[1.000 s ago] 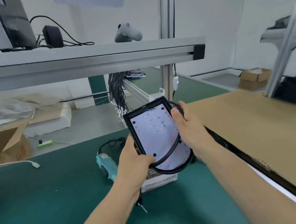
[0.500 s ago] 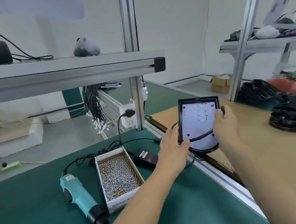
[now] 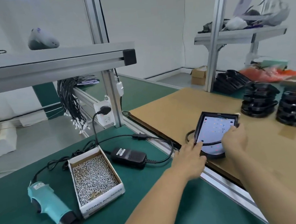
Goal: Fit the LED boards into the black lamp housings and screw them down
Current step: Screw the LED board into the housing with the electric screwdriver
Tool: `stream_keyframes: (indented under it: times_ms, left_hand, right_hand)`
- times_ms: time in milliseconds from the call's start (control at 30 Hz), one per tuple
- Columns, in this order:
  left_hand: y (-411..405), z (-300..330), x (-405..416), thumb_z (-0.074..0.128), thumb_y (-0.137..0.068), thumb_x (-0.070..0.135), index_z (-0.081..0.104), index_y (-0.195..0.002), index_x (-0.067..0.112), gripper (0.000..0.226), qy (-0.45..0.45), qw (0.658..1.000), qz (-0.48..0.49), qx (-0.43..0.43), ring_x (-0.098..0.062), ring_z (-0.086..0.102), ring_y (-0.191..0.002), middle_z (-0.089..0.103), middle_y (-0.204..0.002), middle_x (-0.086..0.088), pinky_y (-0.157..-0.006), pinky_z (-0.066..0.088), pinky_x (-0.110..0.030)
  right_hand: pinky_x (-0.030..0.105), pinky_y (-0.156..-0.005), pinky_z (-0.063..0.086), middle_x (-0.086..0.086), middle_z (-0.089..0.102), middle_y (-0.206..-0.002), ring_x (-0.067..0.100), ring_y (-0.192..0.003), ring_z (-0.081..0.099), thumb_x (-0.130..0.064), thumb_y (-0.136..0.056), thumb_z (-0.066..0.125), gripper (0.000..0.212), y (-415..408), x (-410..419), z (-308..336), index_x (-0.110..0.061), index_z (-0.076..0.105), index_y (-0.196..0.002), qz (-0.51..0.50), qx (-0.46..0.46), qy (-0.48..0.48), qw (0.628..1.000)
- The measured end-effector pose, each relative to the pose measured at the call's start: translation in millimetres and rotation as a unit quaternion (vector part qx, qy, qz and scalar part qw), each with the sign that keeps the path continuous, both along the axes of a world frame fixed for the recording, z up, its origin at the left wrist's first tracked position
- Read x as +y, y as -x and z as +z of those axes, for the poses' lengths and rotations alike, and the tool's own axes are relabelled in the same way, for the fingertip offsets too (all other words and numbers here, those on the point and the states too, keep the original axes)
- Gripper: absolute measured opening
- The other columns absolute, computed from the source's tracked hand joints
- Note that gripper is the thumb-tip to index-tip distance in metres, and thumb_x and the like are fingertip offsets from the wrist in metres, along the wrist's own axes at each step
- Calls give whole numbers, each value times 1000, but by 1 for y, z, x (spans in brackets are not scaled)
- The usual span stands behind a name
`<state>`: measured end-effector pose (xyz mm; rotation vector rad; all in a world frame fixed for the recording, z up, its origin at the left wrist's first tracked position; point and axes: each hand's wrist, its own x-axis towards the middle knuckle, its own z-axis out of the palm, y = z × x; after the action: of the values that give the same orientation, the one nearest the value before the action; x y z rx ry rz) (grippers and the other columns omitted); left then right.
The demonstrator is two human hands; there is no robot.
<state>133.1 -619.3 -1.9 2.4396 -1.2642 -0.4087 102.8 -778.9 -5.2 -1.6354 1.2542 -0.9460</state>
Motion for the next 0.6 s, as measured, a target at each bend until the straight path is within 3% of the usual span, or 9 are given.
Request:
stream_keyframes:
  times_ms: [133,267,367,433,600]
  left_hand:
    - [5,-8,-14,28,-103,30,7,-155,21,57,-20,1000,-21,-9,-23,5,-148,-4,-163,-4,-119,10,-46]
    - [6,-8,-18,28,-103,37,4,-155,22,59,-42,998,-34,-30,-22,-1,-149,-8,-163,-1,-120,2,-46]
    - [7,-6,-17,30,-102,45,5,-155,25,62,-53,996,-37,-54,-22,-4,-149,-9,-163,2,-119,-2,-49]
    - [9,-6,-17,30,-100,50,6,-155,26,64,-52,996,-32,-68,-21,-6,-149,-9,-163,3,-118,-6,-50]
    - [10,-3,-6,28,-100,53,5,-155,23,67,-43,994,-23,-95,-20,-9,-149,-8,-163,1,-116,-12,-52]
  right_hand:
    - [38,-79,35,22,52,-129,40,-114,51,-16,-103,30,32,5,-19,-5,-2,41,-130,-12,60,3,998]
    - [46,-103,32,21,32,-147,37,-133,32,-13,-98,43,45,11,-30,-5,3,32,-139,-12,208,16,978]
    - [44,-111,22,17,22,-153,32,-138,24,-17,-95,47,60,18,-31,0,1,21,-146,6,343,54,938]
    - [49,-115,13,15,14,-157,30,-143,17,-24,-97,43,62,21,-27,6,-2,16,-149,6,419,120,900]
    - [59,-114,-1,13,13,-158,28,-146,6,-31,-103,23,53,5,8,28,-2,22,-147,95,467,233,848]
